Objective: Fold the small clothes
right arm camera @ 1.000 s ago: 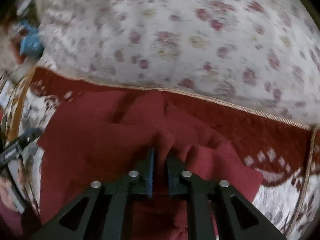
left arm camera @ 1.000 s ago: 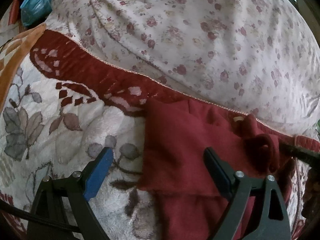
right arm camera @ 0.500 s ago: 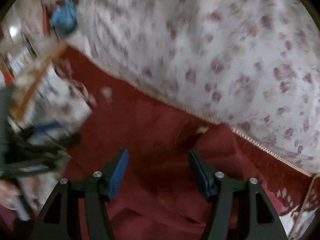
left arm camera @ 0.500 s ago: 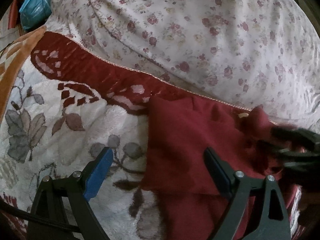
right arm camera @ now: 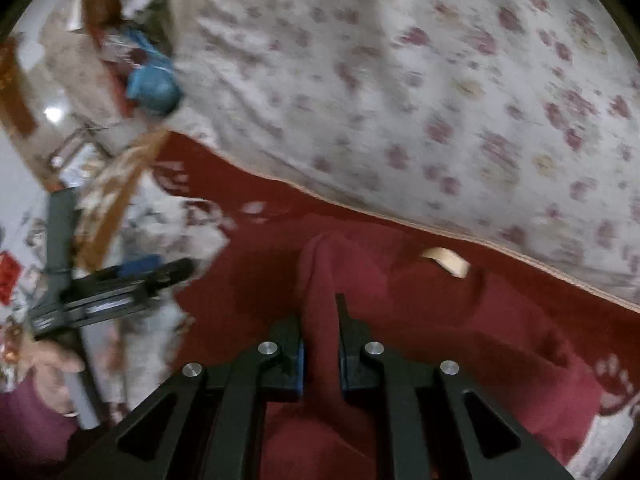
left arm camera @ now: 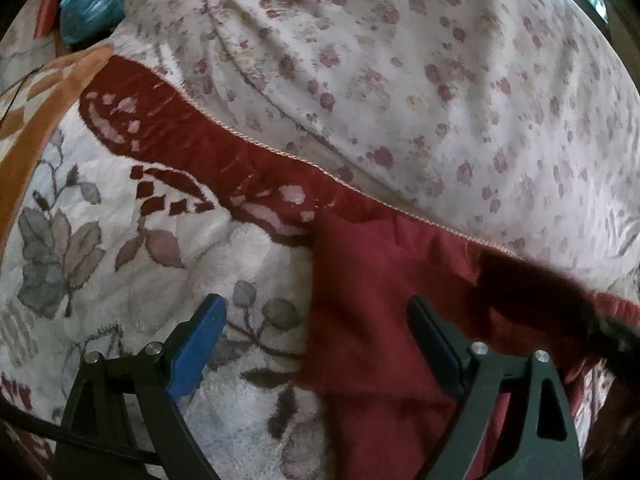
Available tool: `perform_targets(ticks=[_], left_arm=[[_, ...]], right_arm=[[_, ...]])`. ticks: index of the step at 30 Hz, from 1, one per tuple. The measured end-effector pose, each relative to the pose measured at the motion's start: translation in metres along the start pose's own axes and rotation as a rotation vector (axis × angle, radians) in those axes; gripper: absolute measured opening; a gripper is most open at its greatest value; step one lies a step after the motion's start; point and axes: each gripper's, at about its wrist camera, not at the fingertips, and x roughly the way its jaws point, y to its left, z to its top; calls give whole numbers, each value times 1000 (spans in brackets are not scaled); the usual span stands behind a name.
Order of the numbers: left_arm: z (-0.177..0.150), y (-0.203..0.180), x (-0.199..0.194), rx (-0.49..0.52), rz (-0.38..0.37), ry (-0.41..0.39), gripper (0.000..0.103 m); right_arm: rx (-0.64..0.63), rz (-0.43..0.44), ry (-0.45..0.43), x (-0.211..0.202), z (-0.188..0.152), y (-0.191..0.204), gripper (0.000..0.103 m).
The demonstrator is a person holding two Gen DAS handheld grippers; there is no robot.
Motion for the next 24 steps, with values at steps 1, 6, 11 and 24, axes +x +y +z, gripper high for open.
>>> perform_targets(ticks=[1,6,11,24], left_arm=[[0,1,1,-13,-8,5,91],[-2,-6,4,1,-42,17,91],[-5,-29,5,67,-123,17,91],[-19,-125,68,396,-119,213,46]], right_arm=[[-10,15,8,5,-4,5,17],[37,36,173,47,-29,8,46],[75,57,60,-12,-50,0,61],[290,-41,-47,-111,-118,-66,73]])
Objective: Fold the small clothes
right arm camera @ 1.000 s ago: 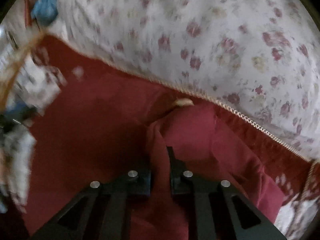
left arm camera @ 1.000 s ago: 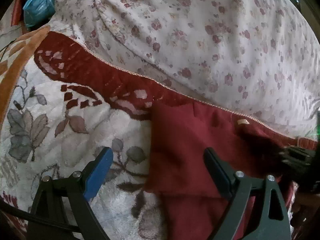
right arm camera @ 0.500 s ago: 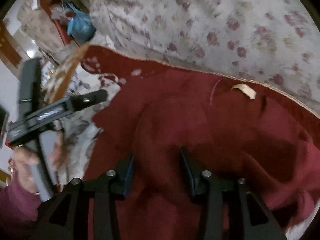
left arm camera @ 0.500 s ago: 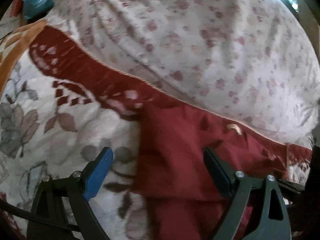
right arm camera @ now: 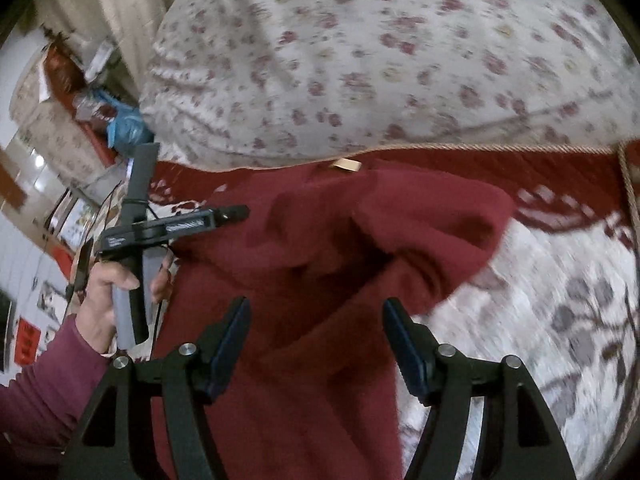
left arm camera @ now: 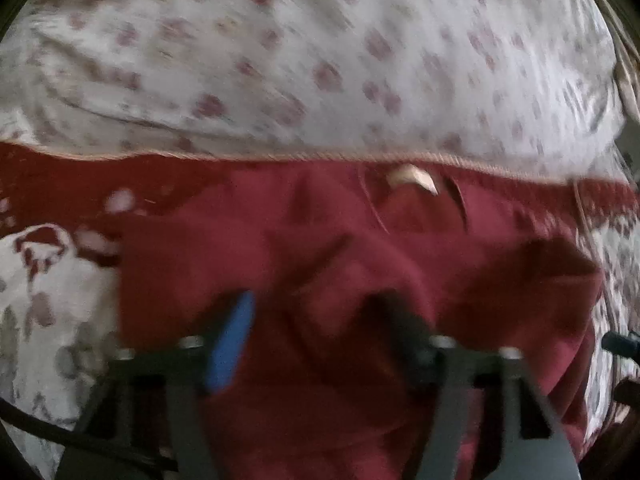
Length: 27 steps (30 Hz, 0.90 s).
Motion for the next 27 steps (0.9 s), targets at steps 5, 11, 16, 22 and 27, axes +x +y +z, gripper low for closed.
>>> perform_targets(ticks=[5,11,16,22,27], left_arm=[[4,4,-29,-46,-10,-103,14],[8,45,-81,-188,-16,-275,12],[3,68,-63,-274,-1,-203,12],[-14,61,-59,-243,72,-150,12],[-23,59,-51,-218,103,-114,12]], right_arm=[[18,-27,-18,-8,0,-8,73],[2,-128,-22,4,2,0,75],[2,-351,1,38,4,-5,74],[17,-319,-19,25,-2,-21,19],[54,-314,-5,-1,-28,-30,11]])
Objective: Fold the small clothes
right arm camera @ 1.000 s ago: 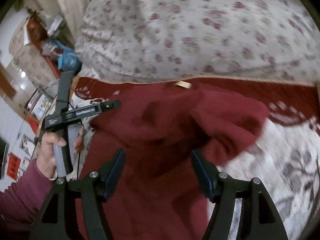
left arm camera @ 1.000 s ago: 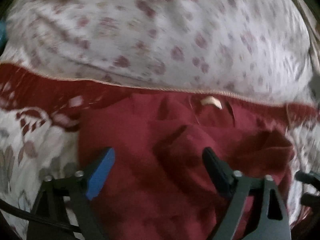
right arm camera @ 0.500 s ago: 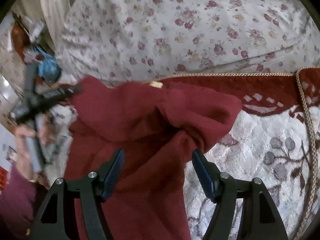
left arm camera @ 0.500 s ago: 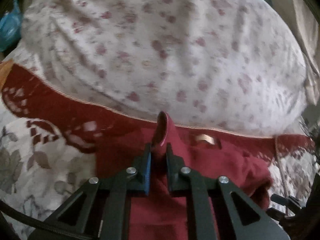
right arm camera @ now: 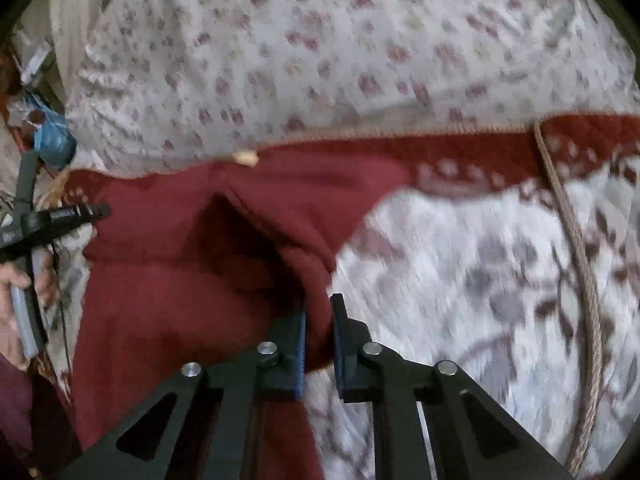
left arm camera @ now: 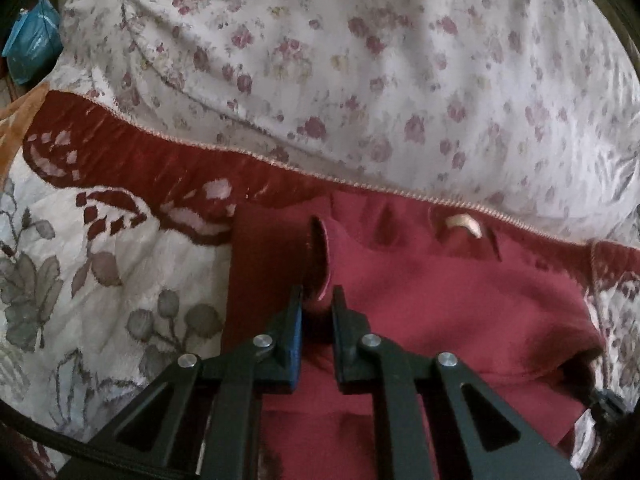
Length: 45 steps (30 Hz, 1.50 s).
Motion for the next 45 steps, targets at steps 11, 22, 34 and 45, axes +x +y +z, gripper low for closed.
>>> perform_targets(ticks=[11,22,34,45], left_arm=[[-1,3,1,-11,2,8,13],[-11,7,5,4,-14,50,16],[-18,0,5,45,28,58,17],[-22,-2,6,52,39,52,19]], right_arm=[[-43,-50,-69,-27,23,26,83],[-17,-160,-53,7,26,-8,14],[37,24,-60,-49,24,-27,71],[209,66,62,68,71,-50,21]])
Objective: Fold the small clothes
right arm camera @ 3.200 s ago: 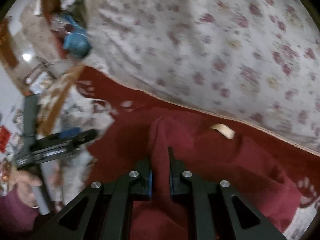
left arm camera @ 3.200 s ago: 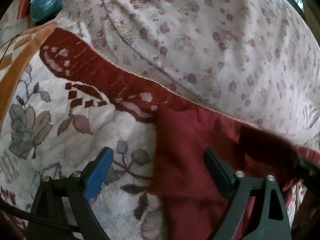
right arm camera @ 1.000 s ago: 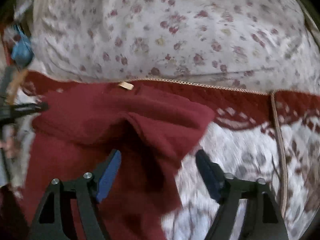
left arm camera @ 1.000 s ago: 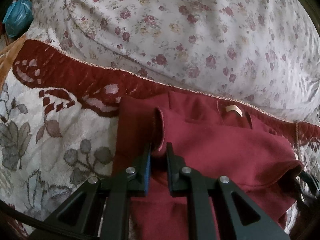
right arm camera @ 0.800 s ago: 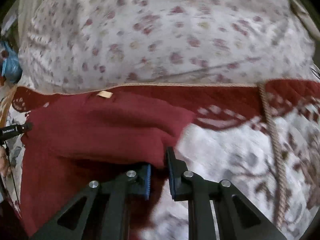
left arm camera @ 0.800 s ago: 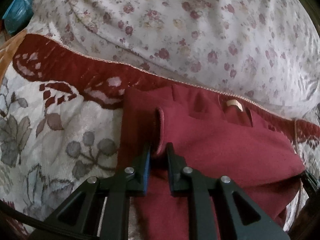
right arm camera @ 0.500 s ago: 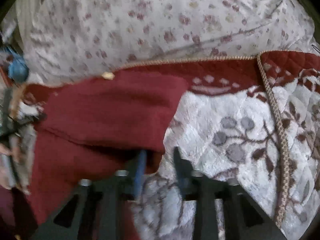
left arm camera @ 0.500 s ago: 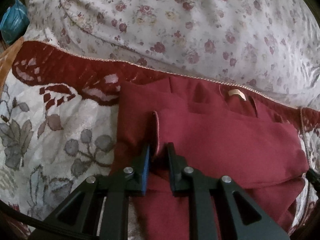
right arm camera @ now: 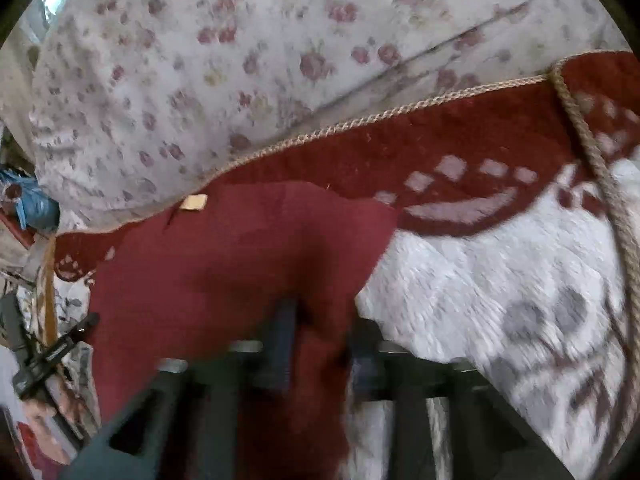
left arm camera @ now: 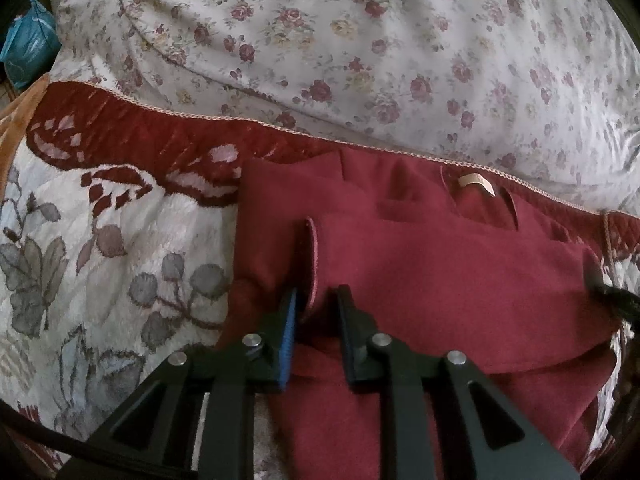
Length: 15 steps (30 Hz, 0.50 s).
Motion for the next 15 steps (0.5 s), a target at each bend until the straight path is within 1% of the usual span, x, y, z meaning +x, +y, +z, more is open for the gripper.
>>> perform_targets(ticks=[2,3,4,5,6,7,8,10,12,14,15], left_arm=[[0,0,0,3,-2,0,21],[-1,-1,0,6,-2,-1,23],[-2,-3,3,11,0,-1,28],[-3,-7,6,21,8,-1,30],[-5,-11,9,39,26,-7,32],[-7,-19,10,74,61,-27,33],[-9,-24,9,99,84,-40,33],[-13,-31,9,137,118,-59,34],[-12,-29,9,126,112,-59,34],[-10,-24,7,94,90,-52,35],[-9,-22,6,78,79,-50,36]], right_arm=[[-53,-26,-66,-9,1,8,19],[-91,-50,-115,-17,0,14,19],[-113,-71,-138,-20,0,16,18],[-136,-108,-151,-18,1,15,18],[-166,-193,-146,-7,2,15,12],[-171,-218,-130,1,4,12,11],[-161,-203,-110,8,4,9,11],[-147,-189,-112,7,5,7,11],[-113,-161,-119,-7,5,5,13],[-92,-153,-132,-27,0,6,18],[-102,-156,-138,-36,-4,8,26]])
